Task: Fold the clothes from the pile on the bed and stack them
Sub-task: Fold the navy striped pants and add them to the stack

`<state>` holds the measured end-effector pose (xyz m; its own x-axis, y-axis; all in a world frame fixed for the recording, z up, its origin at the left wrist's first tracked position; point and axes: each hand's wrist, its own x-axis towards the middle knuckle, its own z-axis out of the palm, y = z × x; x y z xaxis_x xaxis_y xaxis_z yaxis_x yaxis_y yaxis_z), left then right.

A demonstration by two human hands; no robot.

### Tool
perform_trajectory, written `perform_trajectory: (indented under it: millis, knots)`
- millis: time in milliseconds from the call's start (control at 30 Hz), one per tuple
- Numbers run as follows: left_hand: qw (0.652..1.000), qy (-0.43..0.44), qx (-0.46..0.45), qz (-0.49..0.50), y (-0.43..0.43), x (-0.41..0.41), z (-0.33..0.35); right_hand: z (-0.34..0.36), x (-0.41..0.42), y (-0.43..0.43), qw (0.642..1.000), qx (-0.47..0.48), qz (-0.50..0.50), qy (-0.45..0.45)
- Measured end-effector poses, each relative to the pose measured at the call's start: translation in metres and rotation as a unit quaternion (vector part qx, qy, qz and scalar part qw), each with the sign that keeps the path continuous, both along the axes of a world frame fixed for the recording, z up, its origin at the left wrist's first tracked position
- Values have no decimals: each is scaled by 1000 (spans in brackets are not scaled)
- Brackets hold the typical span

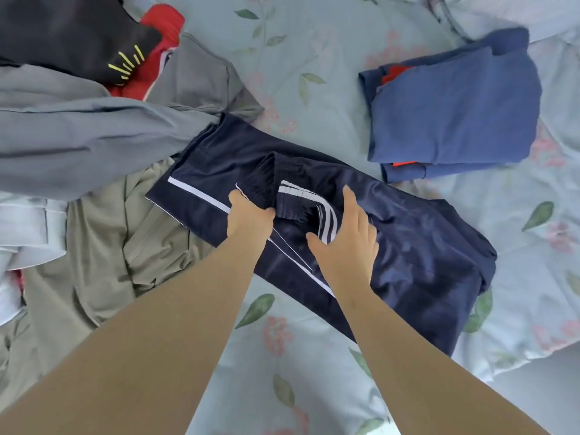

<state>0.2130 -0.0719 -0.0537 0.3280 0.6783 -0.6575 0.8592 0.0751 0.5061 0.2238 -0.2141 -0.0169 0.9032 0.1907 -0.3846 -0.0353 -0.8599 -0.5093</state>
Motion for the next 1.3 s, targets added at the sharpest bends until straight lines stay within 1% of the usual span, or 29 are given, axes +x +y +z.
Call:
perform_trajectory:
  millis: [67, 133, 200, 233, 267, 300, 333, 367, 400, 433, 467, 567, 633, 700, 767, 800, 833, 867, 933, 967, 1000, 1033, 1100, 1133, 1167, 1200, 1233, 1300]
  knots:
    - [998, -27, -42, 25, 8, 5, 3, -6, 9, 14, 1000, 17, 17, 12]
    - [987, -96, -104, 80, 16, 2, 9, -8, 16, 23, 995, 91, -34, 18]
    - [960, -178, -149, 153, 24, -9, 15, -5, 16, 29, 981, 166, -94, -37]
    - [945, -212, -158, 192, 27, -17, 16, -3, 15, 32, 973, 199, -94, -63]
    - [934, -228, -161, 221, 29, -25, 15, -3, 12, 36, 970, 224, -67, -66]
    - [932, -224, -153, 241, 31, -32, 12, -5, 9, 39, 975, 218, -12, -49]
    - [940, -196, -134, 243, 33, -37, 7, -11, 6, 42, 984, 166, 60, -24]
    - [949, -168, -121, 237, 34, -38, 5, -20, 1, 44, 988, 87, 130, 5]
    - [956, -147, -120, 225, 37, -37, 1, -29, -3, 44, 984, 17, 177, 31]
    - [959, -136, -128, 215, 39, -34, 0, -35, -6, 43, 980, -21, 193, 52]
    - [957, -138, -140, 212, 41, -31, -1, -37, -7, 43, 980, -27, 185, 62]
    - [954, -152, -166, 201, 42, -20, 6, -38, -11, 40, 985, -9, 164, 45]
    - [955, -159, -159, 192, 40, -20, 8, -37, -14, 35, 984, -15, 169, 45]
    - [960, -159, -125, 195, 38, -31, 9, -36, -18, 27, 982, -22, 180, 42]
    - [968, -125, -61, 209, 38, -48, 1, -34, -26, 17, 975, -35, 213, 53]
    - [966, -108, -37, 234, 36, -56, 0, -35, -31, 12, 971, -44, 227, 65]
    - [956, -105, -31, 273, 35, -62, 2, -36, -36, 7, 968, -50, 236, 71]
    - [935, -136, -58, 324, 33, -66, 3, -37, -42, 3, 967, -55, 239, 72]
    - [870, -217, -178, 405, 31, -68, 9, -39, -52, -2, 969, -70, 229, 64]
    - [842, -245, -219, 428, 27, -67, 14, -40, -55, -2, 971, -78, 221, 57]
    - [837, -254, -237, 422, 22, -65, 16, -41, -58, -2, 972, -80, 215, 48]
    - [855, -252, -228, 390, 16, -63, 19, -40, -60, -1, 974, -77, 211, 35]
    - [930, -200, -147, 272, 3, -61, 23, -38, -59, 1, 972, -76, 220, 32]
    - [944, -198, -111, 239, 1, -61, 21, -37, -58, 1, 970, -77, 228, 40]
    - [946, -199, -92, 239, 3, -61, 21, -36, -55, 1, 970, -70, 229, 43]
    - [938, -207, -97, 262, 9, -60, 21, -33, -51, 2, 974, -56, 217, 40]
    - [925, -222, -119, 286, 17, -61, 21, -30, -45, 4, 979, -33, 198, 26]
    - [901, -258, -177, 301, 31, -67, 18, -28, -29, 12, 989, 19, 146, -12]
